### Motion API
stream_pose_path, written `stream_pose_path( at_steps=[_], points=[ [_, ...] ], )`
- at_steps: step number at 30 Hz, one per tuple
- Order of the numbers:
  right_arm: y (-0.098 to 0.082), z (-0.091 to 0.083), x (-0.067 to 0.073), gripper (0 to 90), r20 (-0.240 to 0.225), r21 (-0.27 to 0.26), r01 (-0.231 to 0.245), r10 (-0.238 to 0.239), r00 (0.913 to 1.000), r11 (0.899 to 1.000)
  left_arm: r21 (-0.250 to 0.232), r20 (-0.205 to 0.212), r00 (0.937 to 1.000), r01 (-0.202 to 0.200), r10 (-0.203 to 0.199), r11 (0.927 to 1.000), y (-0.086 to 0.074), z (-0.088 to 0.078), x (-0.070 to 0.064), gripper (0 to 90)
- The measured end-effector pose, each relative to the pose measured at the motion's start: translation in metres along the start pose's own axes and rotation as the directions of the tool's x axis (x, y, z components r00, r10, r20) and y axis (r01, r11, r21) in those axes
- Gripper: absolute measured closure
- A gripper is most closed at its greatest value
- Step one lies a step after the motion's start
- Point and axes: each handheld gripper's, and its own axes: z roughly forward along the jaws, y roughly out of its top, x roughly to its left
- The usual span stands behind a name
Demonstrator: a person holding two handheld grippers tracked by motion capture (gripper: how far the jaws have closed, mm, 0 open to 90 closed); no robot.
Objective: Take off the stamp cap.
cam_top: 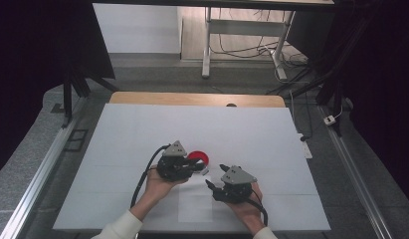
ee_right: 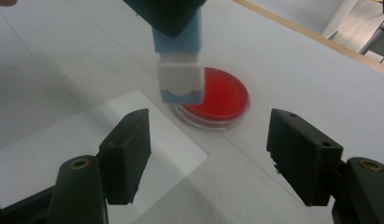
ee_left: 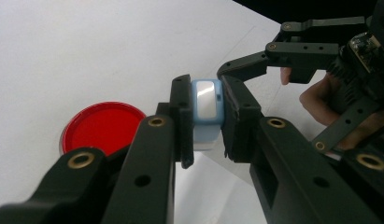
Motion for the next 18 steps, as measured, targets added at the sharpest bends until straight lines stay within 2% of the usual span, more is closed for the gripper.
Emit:
stream_pose_path(
  at_steps=[9,18],
  points=[
    [0.008,0.014,0.007,30.8,-0.006,0.007,0.010,-0.010,0.9999,1.000,0.000,-0.001,1.0000,-0.002,0.002,1.0000,0.000,0.000,0.000,75.5],
    [0.008,0.017,0.008,31.4,-0.010,0.009,0.013,-0.013,0.9999,1.000,0.001,-0.001,1.0000,0.001,-0.001,1.0000,0.000,0.002,0.000,75.5]
  ],
)
